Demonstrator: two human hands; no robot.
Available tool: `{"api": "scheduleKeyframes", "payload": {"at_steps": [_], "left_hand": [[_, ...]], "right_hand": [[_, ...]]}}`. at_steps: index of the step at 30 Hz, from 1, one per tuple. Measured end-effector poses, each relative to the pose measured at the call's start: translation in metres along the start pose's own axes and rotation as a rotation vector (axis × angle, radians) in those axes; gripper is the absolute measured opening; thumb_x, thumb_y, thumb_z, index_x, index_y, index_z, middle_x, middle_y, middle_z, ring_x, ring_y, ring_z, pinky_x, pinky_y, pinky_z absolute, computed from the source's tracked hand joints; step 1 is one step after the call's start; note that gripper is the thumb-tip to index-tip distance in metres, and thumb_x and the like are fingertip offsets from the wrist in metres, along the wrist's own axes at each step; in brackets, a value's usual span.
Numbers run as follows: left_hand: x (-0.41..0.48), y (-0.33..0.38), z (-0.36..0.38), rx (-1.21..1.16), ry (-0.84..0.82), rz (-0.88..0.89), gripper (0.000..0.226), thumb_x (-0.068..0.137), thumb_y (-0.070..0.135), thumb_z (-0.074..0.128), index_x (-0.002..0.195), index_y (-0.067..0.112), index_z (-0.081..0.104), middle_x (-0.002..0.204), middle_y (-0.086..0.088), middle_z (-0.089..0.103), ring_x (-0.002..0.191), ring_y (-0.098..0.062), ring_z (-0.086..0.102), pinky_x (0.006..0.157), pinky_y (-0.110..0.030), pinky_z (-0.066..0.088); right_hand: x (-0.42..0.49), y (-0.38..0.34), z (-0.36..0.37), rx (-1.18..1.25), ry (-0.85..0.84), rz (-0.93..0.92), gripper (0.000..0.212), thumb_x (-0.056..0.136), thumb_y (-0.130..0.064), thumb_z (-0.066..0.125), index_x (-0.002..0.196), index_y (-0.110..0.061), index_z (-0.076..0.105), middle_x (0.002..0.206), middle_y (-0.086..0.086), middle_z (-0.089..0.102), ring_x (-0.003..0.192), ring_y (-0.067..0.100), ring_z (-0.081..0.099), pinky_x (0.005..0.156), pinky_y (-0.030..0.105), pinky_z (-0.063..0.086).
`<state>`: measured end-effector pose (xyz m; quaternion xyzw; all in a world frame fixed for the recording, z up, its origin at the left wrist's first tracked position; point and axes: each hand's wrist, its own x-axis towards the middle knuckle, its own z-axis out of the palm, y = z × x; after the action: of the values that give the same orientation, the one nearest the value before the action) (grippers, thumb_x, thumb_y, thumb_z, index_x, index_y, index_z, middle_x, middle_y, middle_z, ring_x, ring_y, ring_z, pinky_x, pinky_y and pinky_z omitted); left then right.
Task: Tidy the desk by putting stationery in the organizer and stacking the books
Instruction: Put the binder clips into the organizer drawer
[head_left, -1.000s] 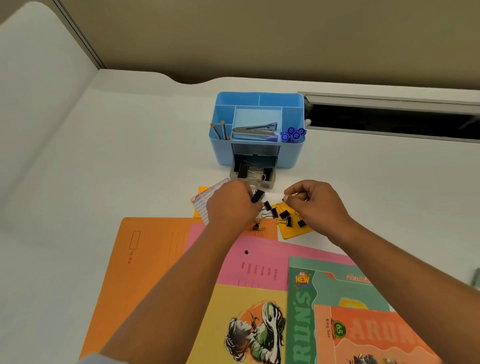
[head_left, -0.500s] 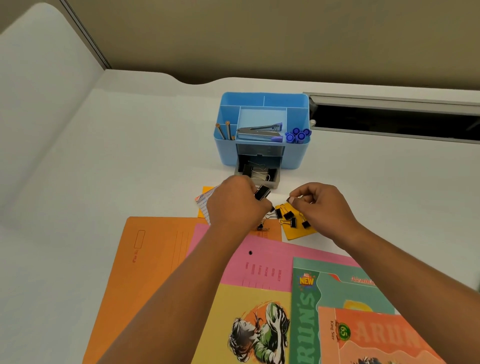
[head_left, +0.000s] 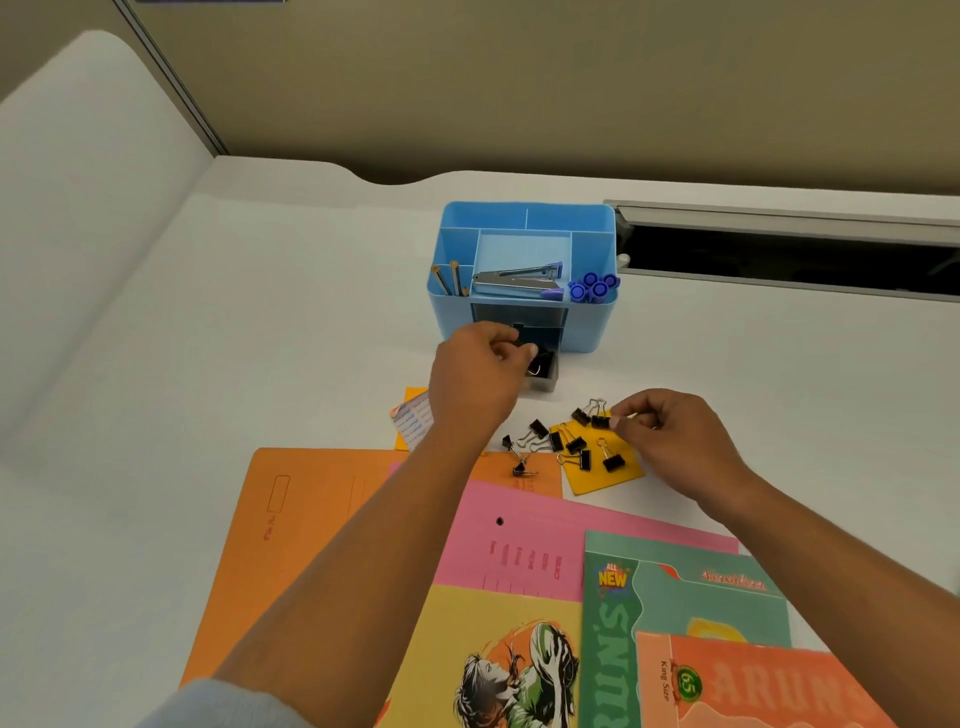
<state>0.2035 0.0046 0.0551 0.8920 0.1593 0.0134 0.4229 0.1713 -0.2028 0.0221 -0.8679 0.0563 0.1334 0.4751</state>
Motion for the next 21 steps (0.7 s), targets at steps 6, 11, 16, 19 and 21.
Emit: {"api": "scheduleKeyframes", "payload": {"at_steps": [6,11,16,19,21], "left_hand": [[-0.023,-0.028,-0.002,-0.178,0.038,-0.212,0.02,0.085,0.033,0.067,0.071,0.02,0.072,0.06,0.003,0.07,0.056,-0.012,0.068,0.06,-0.029,0.055],[-0.024,-0.025,-0.001,-0.277,-0.129,-0.328,0.018,0.084,0.028,0.069,0.068,0.02,0.069,0.074,-0.003,0.074,0.05,-0.015,0.058,0.048,-0.026,0.044],[-0.015,-0.017,0.005,-0.257,-0.216,-0.307,0.019,0.081,0.031,0.073,0.086,0.013,0.072,0.09,-0.009,0.073,0.063,-0.016,0.057,0.056,-0.026,0.043],[-0.008,-0.012,0.007,-0.257,-0.241,-0.299,0.047,0.078,0.033,0.077,0.117,0.011,0.064,0.106,-0.009,0.069,0.086,-0.021,0.064,0.072,-0.033,0.054],[-0.003,-0.007,0.008,-0.261,-0.255,-0.285,0.06,0.077,0.029,0.08,0.13,0.013,0.057,0.107,-0.01,0.069,0.094,-0.026,0.065,0.078,-0.038,0.054]], "right_hand": [[0.006,0.023,-0.032,0.039,0.112,0.147,0.016,0.088,-0.024,0.068,0.075,-0.013,0.069,0.065,0.004,0.07,0.05,0.017,0.055,0.05,0.028,0.045],[0.012,0.023,-0.039,0.153,0.107,0.195,0.032,0.09,-0.027,0.066,0.079,0.003,0.065,0.066,0.01,0.067,0.049,0.018,0.052,0.047,0.028,0.044],[0.013,0.026,-0.042,0.161,0.093,0.2,0.033,0.091,-0.027,0.065,0.082,0.004,0.064,0.068,0.011,0.067,0.049,0.016,0.053,0.048,0.028,0.045],[0.013,0.027,-0.042,0.144,0.087,0.189,0.033,0.091,-0.028,0.065,0.08,0.003,0.064,0.067,0.011,0.067,0.047,0.015,0.053,0.047,0.028,0.045],[0.013,0.027,-0.041,0.146,0.089,0.185,0.033,0.091,-0.028,0.065,0.079,0.003,0.063,0.066,0.011,0.067,0.046,0.015,0.053,0.046,0.028,0.045]]}}
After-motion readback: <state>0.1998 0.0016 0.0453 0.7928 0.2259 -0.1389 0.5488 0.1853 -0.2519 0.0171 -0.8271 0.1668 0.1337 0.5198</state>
